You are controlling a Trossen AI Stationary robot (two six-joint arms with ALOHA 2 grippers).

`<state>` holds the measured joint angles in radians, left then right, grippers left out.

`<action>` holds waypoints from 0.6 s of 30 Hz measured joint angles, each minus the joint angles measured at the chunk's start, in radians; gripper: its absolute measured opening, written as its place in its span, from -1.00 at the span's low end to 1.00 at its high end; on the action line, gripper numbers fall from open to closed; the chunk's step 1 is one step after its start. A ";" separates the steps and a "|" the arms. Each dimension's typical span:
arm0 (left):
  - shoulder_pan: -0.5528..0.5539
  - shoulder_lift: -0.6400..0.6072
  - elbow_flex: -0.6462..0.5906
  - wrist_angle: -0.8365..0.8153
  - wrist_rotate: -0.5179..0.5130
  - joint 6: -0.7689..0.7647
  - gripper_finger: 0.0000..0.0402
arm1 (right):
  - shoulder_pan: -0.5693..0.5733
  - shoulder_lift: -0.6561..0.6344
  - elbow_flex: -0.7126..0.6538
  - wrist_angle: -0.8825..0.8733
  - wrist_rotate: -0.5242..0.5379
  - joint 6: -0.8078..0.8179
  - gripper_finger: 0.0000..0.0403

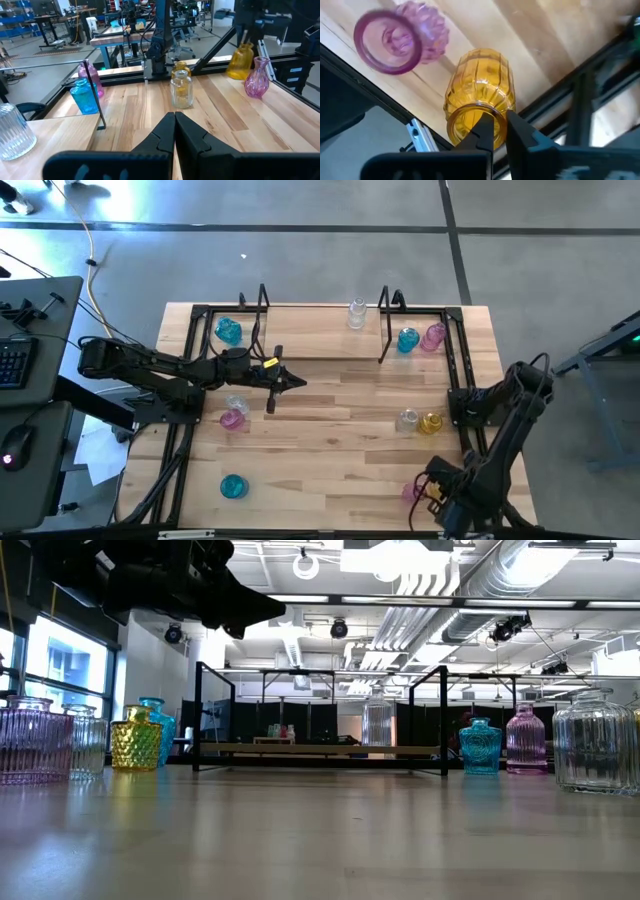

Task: Sort vases onto shelf
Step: Put the bottom yellow vase on the shelf

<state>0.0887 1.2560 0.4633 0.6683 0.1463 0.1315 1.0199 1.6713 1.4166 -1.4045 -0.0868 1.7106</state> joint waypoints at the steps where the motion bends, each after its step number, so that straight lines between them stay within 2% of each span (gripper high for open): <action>1: 0.000 0.000 0.000 -0.002 0.000 -0.004 -1.00 | -0.008 -0.014 0.000 -0.011 0.000 -0.010 -0.97; 9: 0.009 0.000 0.000 -0.012 0.001 -0.018 -1.00 | -0.104 -0.140 0.000 -0.060 0.005 -0.142 -1.00; 18: 0.069 0.000 0.000 0.006 0.000 -0.040 -1.00 | -0.339 -0.248 0.002 -0.012 0.151 -0.496 -1.00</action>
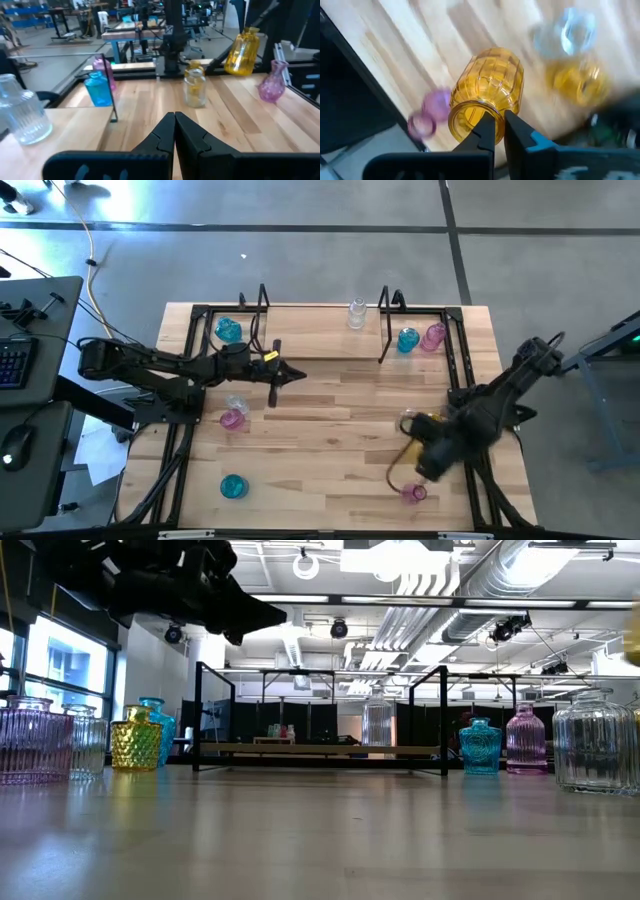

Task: Sort vases onto shelf
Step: Put the bottom yellow vase on the shelf

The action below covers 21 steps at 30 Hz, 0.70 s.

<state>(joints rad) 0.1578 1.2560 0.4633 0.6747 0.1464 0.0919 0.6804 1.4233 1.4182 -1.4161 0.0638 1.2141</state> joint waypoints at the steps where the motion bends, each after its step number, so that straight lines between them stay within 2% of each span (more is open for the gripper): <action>1: 0.007 0.000 0.000 0.012 0.000 0.006 -1.00 | -0.037 -0.003 0.000 0.009 0.003 -0.046 -1.00; 9: 0.069 0.000 0.000 0.073 0.000 0.018 -1.00 | -0.386 0.032 0.000 0.176 -0.006 -0.467 -1.00; 16: 0.114 0.000 0.000 0.060 0.000 0.041 -1.00 | -0.654 0.192 0.000 0.340 -0.092 -0.812 -1.00; 21: 0.125 0.000 0.000 0.042 0.000 0.041 -1.00 | -0.774 0.299 0.006 0.401 -0.150 -0.974 -1.00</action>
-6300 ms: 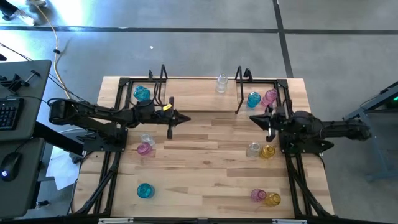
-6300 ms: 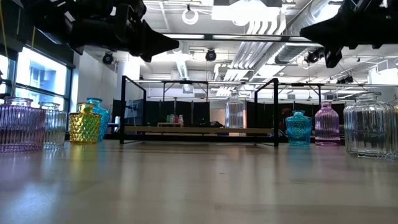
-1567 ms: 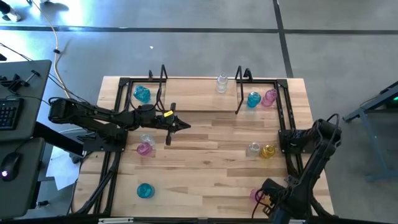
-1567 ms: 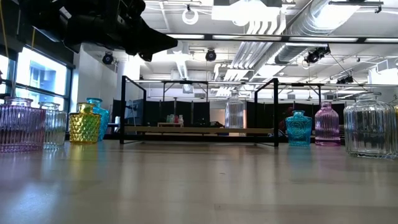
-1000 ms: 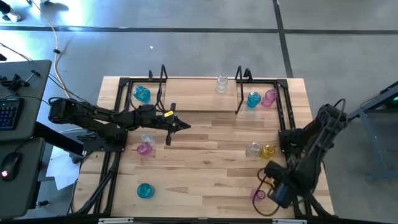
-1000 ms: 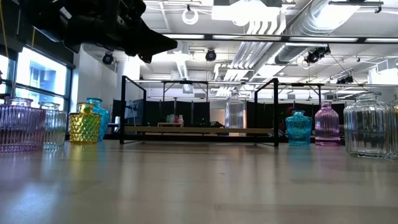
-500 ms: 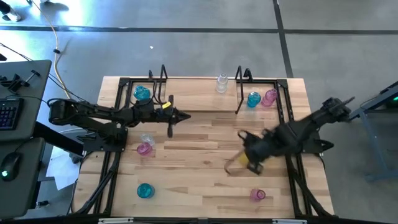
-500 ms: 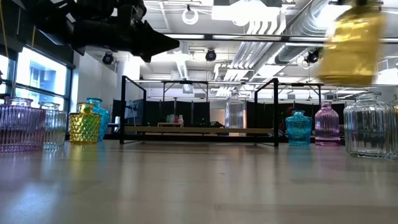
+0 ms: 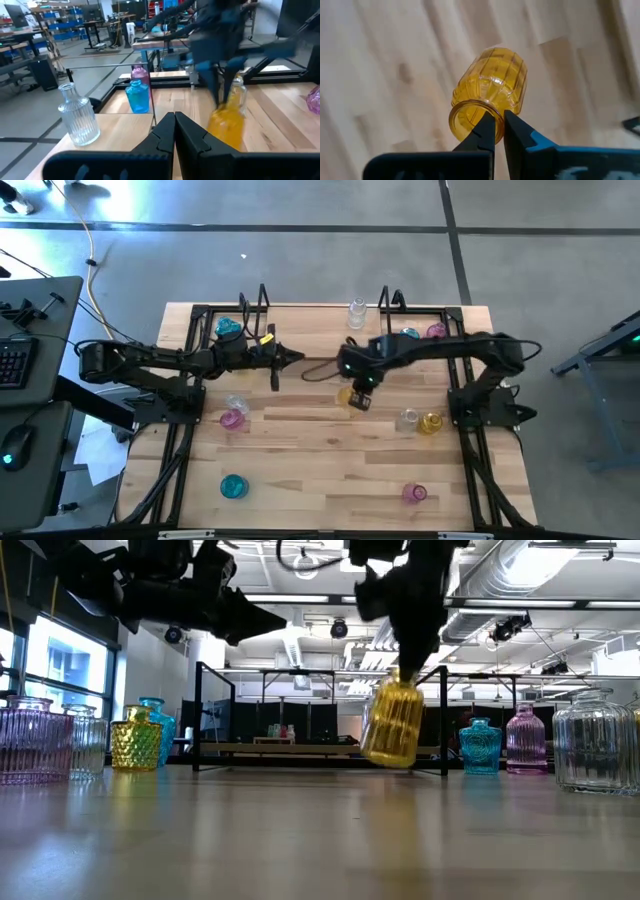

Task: Sort vases onto shelf
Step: Put the bottom yellow vase on the shelf

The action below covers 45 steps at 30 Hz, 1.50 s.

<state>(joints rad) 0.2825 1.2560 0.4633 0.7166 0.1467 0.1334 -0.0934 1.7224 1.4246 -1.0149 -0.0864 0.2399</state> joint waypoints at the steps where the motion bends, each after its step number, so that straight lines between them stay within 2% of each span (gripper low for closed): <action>1: 0.000 0.000 0.000 -0.005 0.000 0.001 -1.00 | -0.015 0.016 0.007 -0.002 0.005 -0.023 -1.00; 7: 0.000 0.000 0.000 -0.029 0.000 0.001 -1.00 | -0.065 0.084 0.055 -0.009 0.009 -0.130 -1.00; 16: -0.002 0.000 0.000 -0.039 0.000 0.001 -1.00 | -0.071 0.112 0.066 0.025 0.018 -0.241 -0.96; 21: -0.002 0.000 0.000 -0.039 0.000 0.000 -1.00 | -0.071 0.117 0.063 0.034 0.036 -0.295 -0.76; 27: -0.001 0.000 0.000 -0.043 -0.001 0.001 -1.00 | -0.071 0.119 0.061 0.056 0.115 -0.346 -0.41; 31: 0.000 0.000 0.000 -0.043 -0.008 0.001 -1.00 | -0.071 0.117 0.076 0.045 0.170 -0.379 -0.25; 37: 0.000 0.000 0.000 -0.043 -0.008 0.001 -1.00 | -0.071 0.106 0.193 0.019 0.204 -0.380 -0.17; 41: 0.000 0.000 0.000 -0.046 -0.008 0.001 -1.00 | -0.069 0.099 0.272 -0.059 0.192 -0.380 -0.17; 45: 0.000 0.000 0.000 -0.075 -0.008 0.001 -1.00 | -0.069 0.043 0.261 -0.091 0.155 -0.347 -0.17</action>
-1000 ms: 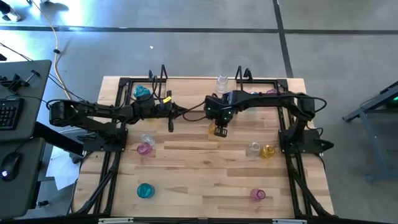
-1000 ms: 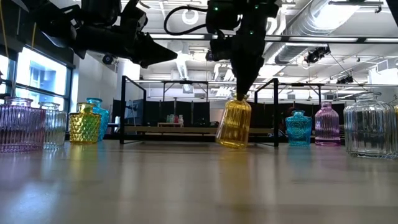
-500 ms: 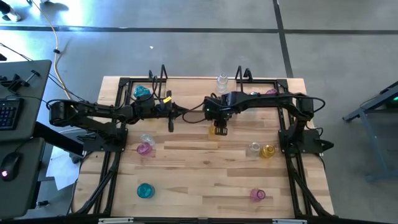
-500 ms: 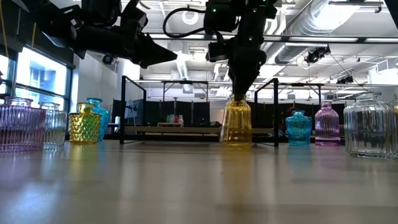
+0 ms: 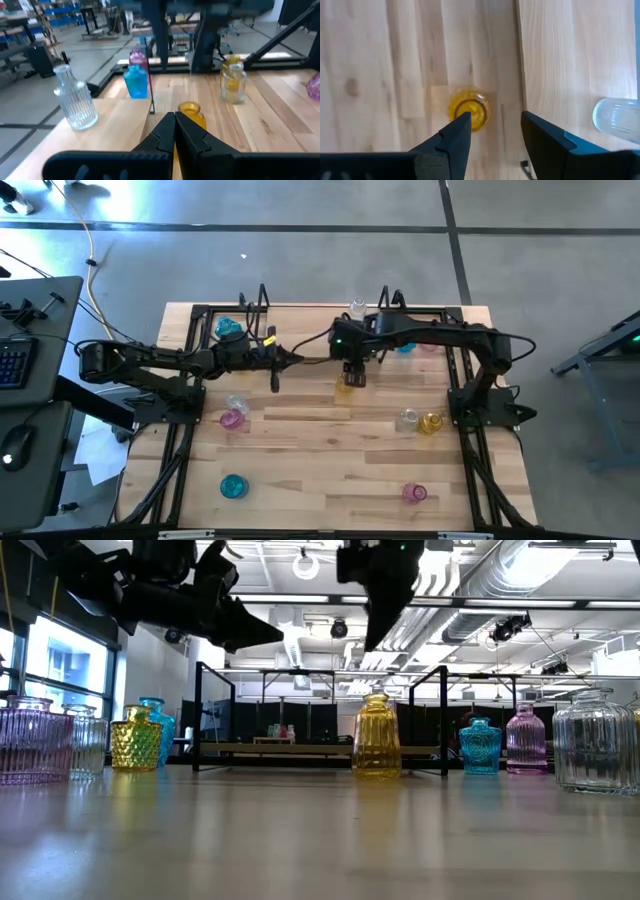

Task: Sort vases onto shelf
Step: Put the bottom yellow vase on the shelf

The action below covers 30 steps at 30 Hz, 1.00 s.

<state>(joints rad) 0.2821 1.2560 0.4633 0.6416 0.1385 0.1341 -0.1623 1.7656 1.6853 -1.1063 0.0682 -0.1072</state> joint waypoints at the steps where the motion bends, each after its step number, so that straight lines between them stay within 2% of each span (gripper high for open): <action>1: 0.000 0.000 0.000 -0.005 0.000 0.000 -1.00 | 0.000 -0.020 -0.022 0.012 -0.006 0.014 -0.17; 9: -0.001 0.000 0.000 -0.012 0.000 0.000 -1.00 | 0.018 -0.192 -0.351 0.360 -0.015 0.164 -0.17; 15: 0.000 0.000 0.000 -0.007 0.000 0.001 -1.00 | 0.058 -0.236 -0.543 0.593 0.012 0.238 -0.11; 21: 0.000 0.000 0.000 -0.005 0.000 0.001 -1.00 | 0.078 -0.217 -0.575 0.627 0.149 0.266 0.14; 25: 0.001 0.000 0.000 -0.004 0.000 0.001 -1.00 | 0.078 -0.198 -0.576 0.626 0.151 0.267 0.27; 30: 0.001 0.000 0.000 -0.012 0.000 0.001 -1.00 | 0.078 -0.159 -0.576 0.634 0.150 0.265 0.28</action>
<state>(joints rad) 0.2829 1.2560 0.4634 0.6296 0.1387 0.1352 -0.0841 1.6066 1.1095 -0.4728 0.2187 0.1574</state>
